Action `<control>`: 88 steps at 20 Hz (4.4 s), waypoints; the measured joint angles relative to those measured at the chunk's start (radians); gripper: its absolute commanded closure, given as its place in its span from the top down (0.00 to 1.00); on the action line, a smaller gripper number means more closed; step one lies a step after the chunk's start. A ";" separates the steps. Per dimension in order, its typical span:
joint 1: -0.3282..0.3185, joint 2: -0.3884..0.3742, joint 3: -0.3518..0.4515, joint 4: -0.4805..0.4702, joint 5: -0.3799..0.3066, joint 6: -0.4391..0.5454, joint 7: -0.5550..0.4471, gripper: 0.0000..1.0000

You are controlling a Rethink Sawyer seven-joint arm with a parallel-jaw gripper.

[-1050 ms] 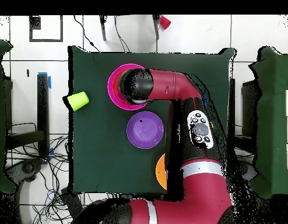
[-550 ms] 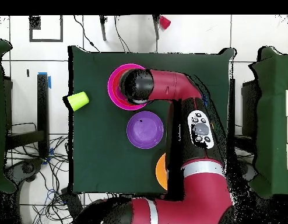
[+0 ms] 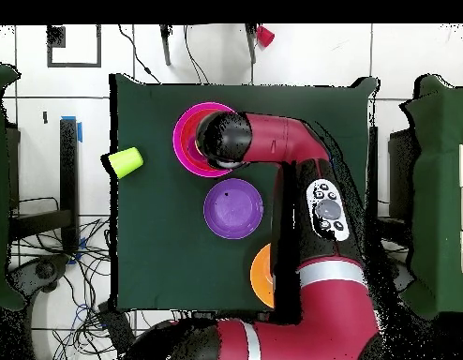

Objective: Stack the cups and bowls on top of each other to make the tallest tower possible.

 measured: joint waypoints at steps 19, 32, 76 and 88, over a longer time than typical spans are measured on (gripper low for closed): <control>0.000 -0.054 0.000 0.046 0.003 0.000 0.000 0.00; -0.017 -0.065 0.028 0.080 0.028 0.000 0.000 0.00; -0.058 -0.053 0.152 0.144 0.019 -0.050 0.000 0.00; -0.042 -0.052 0.124 0.131 -0.016 -0.050 0.000 0.00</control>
